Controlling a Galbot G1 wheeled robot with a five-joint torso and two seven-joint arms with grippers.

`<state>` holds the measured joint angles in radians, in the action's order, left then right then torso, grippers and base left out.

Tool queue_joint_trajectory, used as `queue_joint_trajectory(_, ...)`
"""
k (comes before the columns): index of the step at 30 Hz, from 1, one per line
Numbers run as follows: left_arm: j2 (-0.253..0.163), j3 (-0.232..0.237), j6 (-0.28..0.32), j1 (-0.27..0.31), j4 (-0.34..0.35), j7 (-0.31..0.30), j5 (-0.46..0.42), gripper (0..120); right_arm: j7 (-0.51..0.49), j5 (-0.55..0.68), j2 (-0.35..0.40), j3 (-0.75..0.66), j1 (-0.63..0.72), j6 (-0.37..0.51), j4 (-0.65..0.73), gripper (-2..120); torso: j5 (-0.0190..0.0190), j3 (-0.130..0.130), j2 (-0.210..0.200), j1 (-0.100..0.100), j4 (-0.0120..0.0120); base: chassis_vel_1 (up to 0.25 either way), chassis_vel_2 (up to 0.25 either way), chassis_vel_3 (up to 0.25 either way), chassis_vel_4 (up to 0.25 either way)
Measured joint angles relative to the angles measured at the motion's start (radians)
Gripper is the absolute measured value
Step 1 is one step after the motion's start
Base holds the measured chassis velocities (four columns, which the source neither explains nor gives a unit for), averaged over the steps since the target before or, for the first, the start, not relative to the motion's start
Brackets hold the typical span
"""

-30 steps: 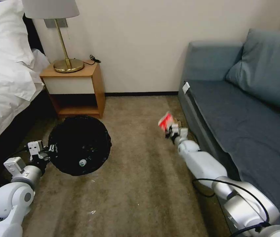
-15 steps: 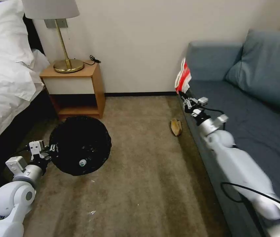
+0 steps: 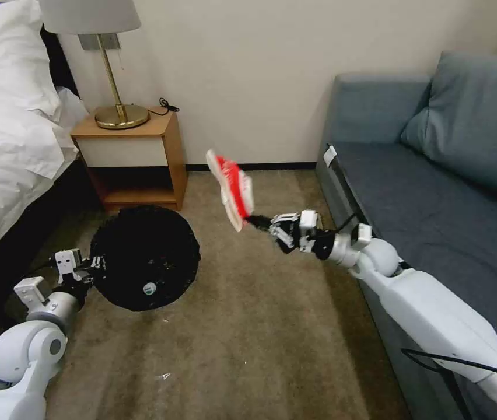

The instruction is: Pick up the trash bin, then pick up the garbage on the floor and place it into the trash bin.

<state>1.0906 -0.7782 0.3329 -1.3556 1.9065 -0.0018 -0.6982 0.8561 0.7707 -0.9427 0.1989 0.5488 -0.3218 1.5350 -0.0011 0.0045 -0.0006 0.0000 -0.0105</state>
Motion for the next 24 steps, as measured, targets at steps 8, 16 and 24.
queue_joint_trajectory(8, 0.000, 0.007, 0.000, 0.013, -0.004, 0.000, 0.000, 1, -0.003, -0.060, -0.073, 0.135, -0.091, 0.024, -0.031, 0, -0.0001, 0.000, 0.000, 0.000, 0.0002, 0.000, 0.000, 0.000, 0.000)
queue_joint_trajectory(16, 0.005, 0.012, 0.001, 0.013, -0.006, 0.001, 0.004, 1, -0.009, -0.109, -0.176, 0.267, -0.182, 0.024, -0.133, 0, -0.0002, 0.000, 0.000, 0.000, 0.0003, 0.000, 0.000, 0.000, 0.000)
queue_joint_trajectory(24, 0.003, 0.007, 0.001, 0.006, 0.005, 0.002, -0.001, 1, -0.013, -0.141, -0.234, 0.346, -0.209, 0.017, -0.228, 0, 0.0000, 0.000, 0.000, 0.000, 0.0002, 0.000, 0.000, 0.000, 0.000)
